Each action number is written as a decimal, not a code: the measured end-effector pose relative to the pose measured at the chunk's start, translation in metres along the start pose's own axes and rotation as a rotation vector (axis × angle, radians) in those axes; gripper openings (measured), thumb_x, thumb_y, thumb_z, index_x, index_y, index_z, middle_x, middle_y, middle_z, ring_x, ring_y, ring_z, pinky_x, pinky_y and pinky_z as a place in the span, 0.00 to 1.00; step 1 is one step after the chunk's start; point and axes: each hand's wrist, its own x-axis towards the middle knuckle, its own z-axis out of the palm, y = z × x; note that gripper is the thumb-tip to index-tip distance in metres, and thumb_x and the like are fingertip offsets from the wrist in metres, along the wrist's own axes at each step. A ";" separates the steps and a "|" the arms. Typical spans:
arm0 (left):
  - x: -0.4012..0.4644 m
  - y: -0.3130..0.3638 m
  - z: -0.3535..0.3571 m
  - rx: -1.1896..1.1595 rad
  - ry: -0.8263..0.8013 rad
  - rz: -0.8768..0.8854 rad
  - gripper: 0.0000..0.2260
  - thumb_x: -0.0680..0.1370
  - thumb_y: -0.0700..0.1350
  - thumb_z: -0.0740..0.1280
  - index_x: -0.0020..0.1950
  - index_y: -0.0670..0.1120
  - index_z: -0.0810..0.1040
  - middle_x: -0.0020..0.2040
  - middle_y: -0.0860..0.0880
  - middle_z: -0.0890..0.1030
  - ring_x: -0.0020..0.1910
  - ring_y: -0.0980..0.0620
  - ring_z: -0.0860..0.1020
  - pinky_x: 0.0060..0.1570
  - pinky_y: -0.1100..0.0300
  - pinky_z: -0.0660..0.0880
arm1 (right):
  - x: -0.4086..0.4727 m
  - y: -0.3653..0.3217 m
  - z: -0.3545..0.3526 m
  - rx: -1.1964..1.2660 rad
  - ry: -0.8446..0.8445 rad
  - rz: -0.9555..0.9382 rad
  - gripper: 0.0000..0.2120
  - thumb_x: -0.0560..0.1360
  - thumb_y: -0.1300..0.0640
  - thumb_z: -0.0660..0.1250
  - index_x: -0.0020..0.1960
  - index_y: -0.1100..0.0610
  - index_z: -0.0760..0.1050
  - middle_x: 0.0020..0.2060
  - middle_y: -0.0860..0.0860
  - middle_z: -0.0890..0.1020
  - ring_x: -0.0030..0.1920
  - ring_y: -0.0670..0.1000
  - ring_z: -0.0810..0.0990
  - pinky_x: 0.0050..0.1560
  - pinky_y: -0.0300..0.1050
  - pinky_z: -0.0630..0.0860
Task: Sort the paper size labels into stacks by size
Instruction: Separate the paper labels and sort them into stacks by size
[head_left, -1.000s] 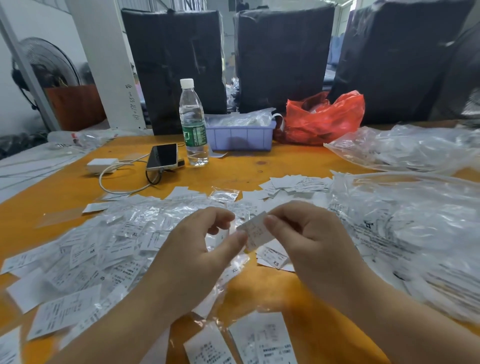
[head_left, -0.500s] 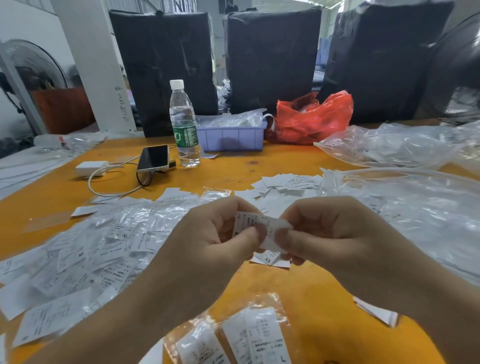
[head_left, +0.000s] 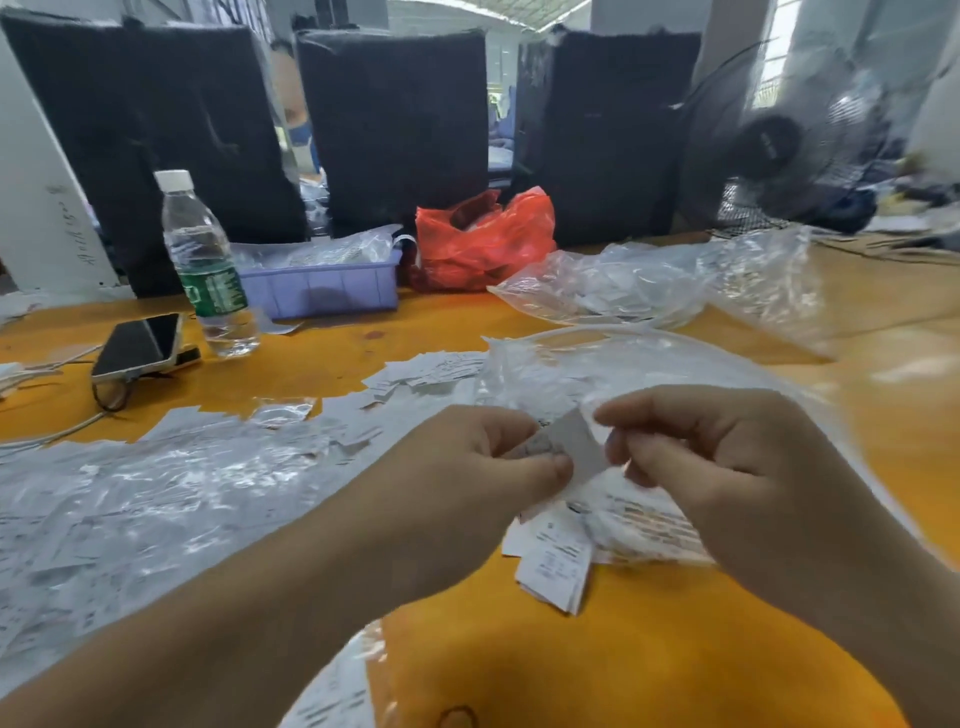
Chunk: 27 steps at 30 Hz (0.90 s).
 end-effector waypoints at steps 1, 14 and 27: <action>0.004 0.000 0.004 -0.040 0.004 -0.016 0.10 0.79 0.54 0.66 0.40 0.55 0.83 0.30 0.57 0.77 0.27 0.59 0.72 0.33 0.65 0.67 | 0.002 0.008 -0.005 -0.157 0.039 -0.011 0.17 0.76 0.65 0.64 0.48 0.43 0.83 0.39 0.42 0.84 0.37 0.52 0.83 0.36 0.47 0.82; 0.030 0.003 0.022 -0.287 0.001 -0.168 0.15 0.79 0.41 0.65 0.37 0.52 0.85 0.23 0.55 0.70 0.21 0.57 0.67 0.28 0.60 0.65 | 0.007 0.049 0.002 -0.852 -0.273 0.205 0.07 0.73 0.60 0.61 0.38 0.51 0.72 0.39 0.46 0.72 0.42 0.48 0.73 0.43 0.45 0.77; 0.020 0.001 0.017 -0.266 -0.051 -0.086 0.07 0.79 0.43 0.67 0.45 0.47 0.85 0.28 0.55 0.76 0.27 0.57 0.70 0.31 0.62 0.69 | 0.008 0.054 0.013 -0.898 -0.199 0.059 0.06 0.78 0.52 0.58 0.42 0.47 0.66 0.40 0.45 0.73 0.42 0.47 0.75 0.43 0.44 0.77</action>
